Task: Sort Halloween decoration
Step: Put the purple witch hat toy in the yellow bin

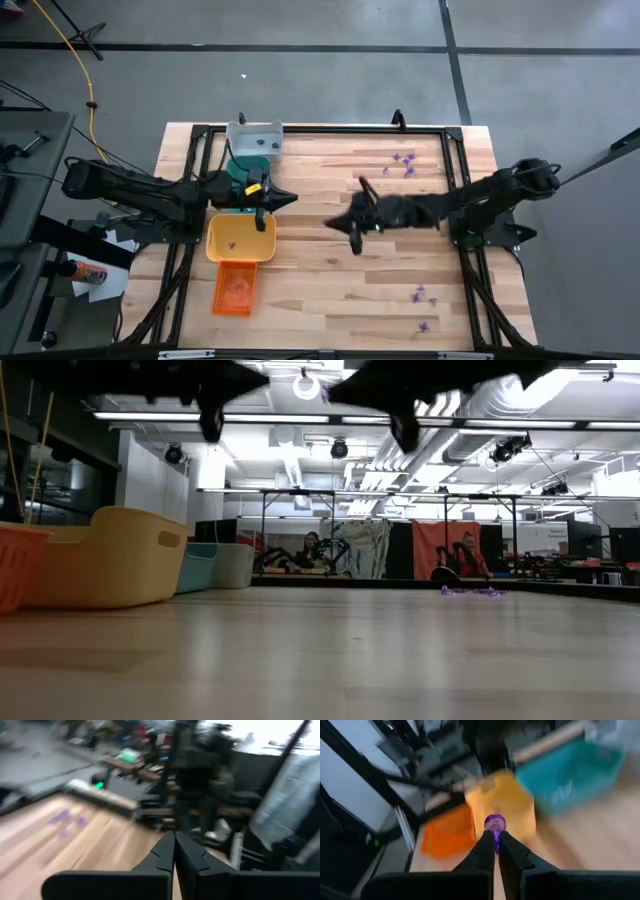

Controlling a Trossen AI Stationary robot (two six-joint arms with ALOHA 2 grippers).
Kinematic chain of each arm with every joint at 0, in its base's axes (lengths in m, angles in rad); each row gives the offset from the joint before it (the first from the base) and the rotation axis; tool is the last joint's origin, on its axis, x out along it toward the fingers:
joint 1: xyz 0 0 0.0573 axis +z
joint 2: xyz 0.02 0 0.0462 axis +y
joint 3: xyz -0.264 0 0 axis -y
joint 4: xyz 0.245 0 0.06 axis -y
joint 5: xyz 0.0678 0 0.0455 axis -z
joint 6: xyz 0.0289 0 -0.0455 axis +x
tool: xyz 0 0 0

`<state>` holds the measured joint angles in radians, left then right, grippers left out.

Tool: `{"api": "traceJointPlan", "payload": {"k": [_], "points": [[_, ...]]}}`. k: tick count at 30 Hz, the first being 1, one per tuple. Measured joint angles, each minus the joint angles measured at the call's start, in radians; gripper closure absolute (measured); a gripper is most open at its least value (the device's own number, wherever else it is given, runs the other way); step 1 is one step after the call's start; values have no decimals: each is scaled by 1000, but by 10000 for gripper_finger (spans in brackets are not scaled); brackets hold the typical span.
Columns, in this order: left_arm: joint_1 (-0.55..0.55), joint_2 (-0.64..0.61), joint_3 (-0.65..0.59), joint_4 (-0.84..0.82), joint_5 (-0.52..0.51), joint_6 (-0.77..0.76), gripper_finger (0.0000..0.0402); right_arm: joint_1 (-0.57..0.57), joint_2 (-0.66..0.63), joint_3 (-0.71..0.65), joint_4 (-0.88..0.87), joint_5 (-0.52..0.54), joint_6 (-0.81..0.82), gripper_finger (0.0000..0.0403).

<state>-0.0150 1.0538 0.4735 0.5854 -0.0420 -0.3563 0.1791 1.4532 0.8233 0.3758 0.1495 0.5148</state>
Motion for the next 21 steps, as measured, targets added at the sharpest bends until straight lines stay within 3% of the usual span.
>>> {"api": "traceJointPlan", "payload": {"k": [5, 11, 21], "points": [[0, -2, 111, -17, 134, 170, 401, -75, -2, 117, 16, -90, -141, 401], [1, 0, 212, -223, 125, 288, 401, -83, -2, 250, -23, -109, -297, 400], [1, -1, 219, -228, 118, 284, 401, -83, -1, 290, -111, -108, -336, 400]]}}
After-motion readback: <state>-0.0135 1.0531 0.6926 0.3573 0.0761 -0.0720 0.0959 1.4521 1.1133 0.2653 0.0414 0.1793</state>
